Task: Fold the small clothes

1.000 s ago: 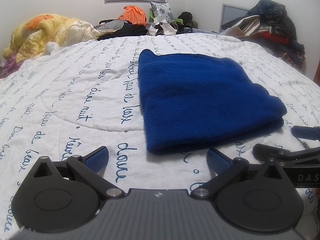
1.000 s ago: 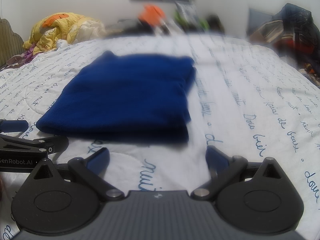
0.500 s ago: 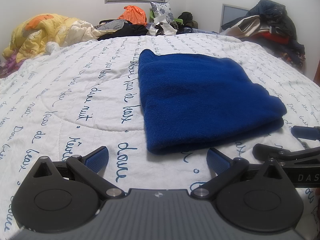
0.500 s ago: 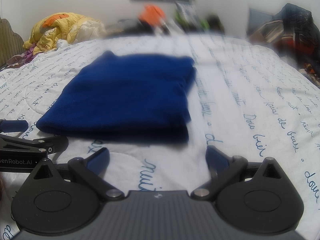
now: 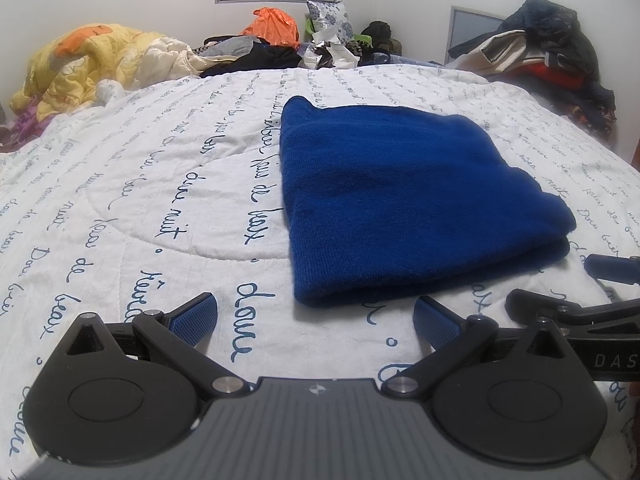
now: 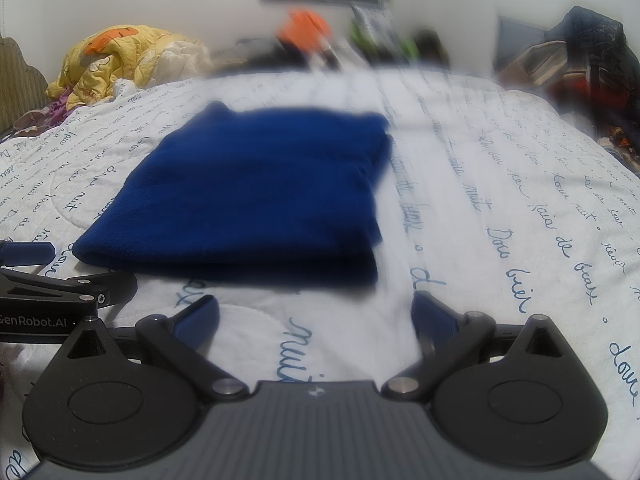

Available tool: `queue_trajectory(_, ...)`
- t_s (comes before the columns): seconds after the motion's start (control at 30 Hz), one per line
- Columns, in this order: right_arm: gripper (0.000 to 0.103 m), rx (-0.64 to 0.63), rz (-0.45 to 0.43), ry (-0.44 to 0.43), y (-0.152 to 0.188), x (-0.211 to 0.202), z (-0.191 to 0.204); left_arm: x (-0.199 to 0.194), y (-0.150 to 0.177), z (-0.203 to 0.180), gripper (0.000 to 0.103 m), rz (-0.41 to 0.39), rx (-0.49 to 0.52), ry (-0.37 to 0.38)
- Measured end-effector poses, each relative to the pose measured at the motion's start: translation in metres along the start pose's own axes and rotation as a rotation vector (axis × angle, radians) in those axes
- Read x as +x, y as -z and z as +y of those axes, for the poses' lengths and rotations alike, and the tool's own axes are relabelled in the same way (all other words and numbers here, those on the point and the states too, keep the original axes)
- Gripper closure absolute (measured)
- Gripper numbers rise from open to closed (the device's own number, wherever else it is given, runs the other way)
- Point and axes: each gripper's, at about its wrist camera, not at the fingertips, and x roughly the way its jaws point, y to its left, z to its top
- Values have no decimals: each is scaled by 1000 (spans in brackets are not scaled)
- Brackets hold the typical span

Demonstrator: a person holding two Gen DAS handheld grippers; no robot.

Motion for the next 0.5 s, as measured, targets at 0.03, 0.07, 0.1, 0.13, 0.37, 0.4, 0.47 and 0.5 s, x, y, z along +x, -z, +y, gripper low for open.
queue_trajectory(0.03,0,0,0,0,0,0,0,0,0,0,0,3,-2,-4)
queue_trajectory(0.07,0,1,0,-1,0,0,0,0,0,-1,0,5,-5,-8)
queue_trajectory(0.1,0,1,0,-1,0,0,0,0,0,-2,0,7,-6,-9)
queue_trajectory(0.13,0,0,0,-2,-1,1,-1,0,0,-2,0,10,-6,-9)
queue_trajectory(0.37,0,0,0,-2,0,1,-1,-3,2,0,0,9,-15,-39)
queue_trajectory(0.4,0,0,0,-2,-1,1,-1,-3,3,-1,0,9,-16,-42)
queue_trajectory(0.47,0,0,0,-2,0,1,-1,-4,3,0,0,8,-19,-45)
queue_trajectory(0.5,0,0,0,-2,-1,1,-1,-4,3,0,0,8,-20,-45)
